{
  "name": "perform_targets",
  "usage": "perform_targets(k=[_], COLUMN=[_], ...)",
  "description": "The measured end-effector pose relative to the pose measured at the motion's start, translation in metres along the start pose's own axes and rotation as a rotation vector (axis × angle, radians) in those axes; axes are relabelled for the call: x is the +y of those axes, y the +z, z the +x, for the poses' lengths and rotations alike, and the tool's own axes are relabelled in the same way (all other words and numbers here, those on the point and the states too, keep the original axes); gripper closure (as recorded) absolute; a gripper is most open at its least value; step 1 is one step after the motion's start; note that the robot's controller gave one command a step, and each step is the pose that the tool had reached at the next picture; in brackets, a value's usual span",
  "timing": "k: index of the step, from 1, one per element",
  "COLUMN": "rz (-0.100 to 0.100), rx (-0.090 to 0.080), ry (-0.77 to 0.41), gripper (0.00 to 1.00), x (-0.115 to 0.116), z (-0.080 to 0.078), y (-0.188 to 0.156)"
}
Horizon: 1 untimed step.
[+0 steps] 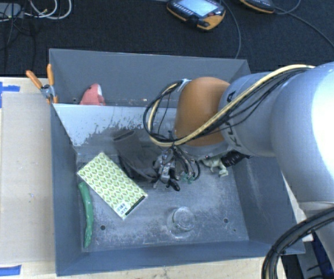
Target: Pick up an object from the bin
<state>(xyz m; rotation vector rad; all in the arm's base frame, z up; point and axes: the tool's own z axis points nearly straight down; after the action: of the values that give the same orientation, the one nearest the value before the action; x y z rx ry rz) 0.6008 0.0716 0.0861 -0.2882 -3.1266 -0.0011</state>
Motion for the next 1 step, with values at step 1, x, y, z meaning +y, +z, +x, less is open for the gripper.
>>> perform_targets(k=[1], rz=[0.001], rx=[0.004], ry=[0.0], gripper=[1.0], x=[-0.0003], z=[0.0011], y=[-0.015])
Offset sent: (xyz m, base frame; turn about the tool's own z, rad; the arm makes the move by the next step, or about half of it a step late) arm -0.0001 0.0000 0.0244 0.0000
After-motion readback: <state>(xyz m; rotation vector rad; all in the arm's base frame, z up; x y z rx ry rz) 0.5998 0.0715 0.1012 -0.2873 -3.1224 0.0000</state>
